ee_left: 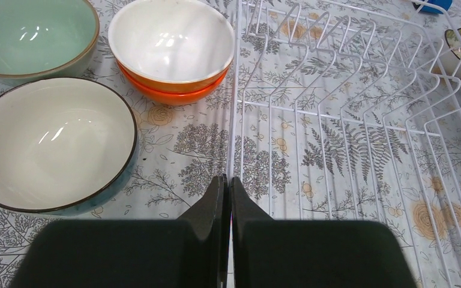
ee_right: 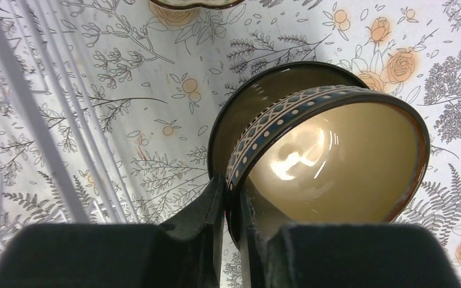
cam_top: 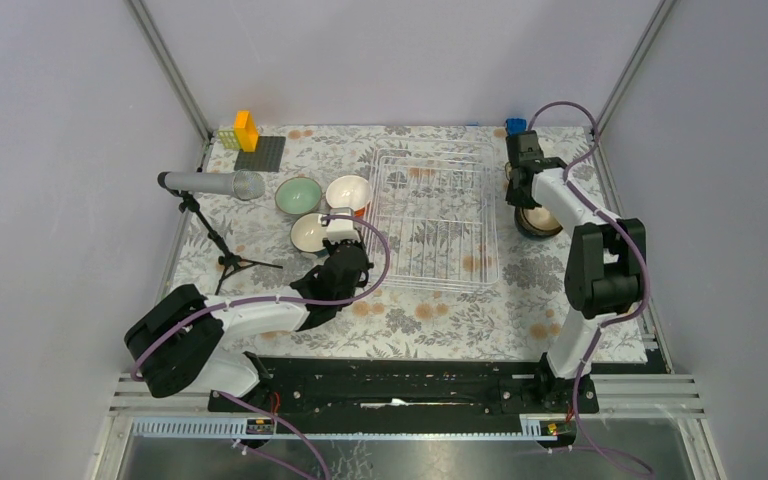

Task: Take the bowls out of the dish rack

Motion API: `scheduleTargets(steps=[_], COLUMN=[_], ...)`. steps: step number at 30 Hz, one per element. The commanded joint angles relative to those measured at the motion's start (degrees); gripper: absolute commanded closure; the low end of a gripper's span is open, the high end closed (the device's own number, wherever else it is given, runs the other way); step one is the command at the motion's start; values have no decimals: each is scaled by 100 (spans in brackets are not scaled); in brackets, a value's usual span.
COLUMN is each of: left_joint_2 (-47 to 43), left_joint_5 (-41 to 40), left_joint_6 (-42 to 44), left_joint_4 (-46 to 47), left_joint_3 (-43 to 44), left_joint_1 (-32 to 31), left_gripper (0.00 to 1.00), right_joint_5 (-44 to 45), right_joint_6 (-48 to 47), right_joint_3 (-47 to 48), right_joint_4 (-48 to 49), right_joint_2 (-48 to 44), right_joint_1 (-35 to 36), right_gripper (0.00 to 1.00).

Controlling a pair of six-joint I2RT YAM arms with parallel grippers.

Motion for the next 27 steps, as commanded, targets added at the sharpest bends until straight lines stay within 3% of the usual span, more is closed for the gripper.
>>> scheduleTargets(steps=[1,3,6,16,23,25,27], left_joint_2=[-212,-210,-217,-209,-131,-134,-124], left_joint_5=[-540,-538,-534,-413,-238,-263,-242], left_joint_6=[-132,-131,-136,-98,-91,-141,-181], left_joint_4=[185,177,176,212,251,246,258], left_joint_3=[156,158,162,164,184,177,170], left_joint_1=[40,41,43,47,45,46,43], left_gripper=[98,98,98,98,97,95,91], right_joint_5=[201,199,175,-520,-1598,-1719,-1822], right_joint_6=[-111,-104,-104,-312,-558,-546,-487], right_joint_3=[443,423,373,-114,-1435,-1881,-2291], right_joint_4=[-286,-306,-313,-267,849,1236,1610], right_joint_2=[108,52,-112,-1252,-2683,-3153,-3485], right_joint_1=[-16,-10,-12,-14,-12,-5,-11], right_gripper=[80,67,55,43,30,22,5])
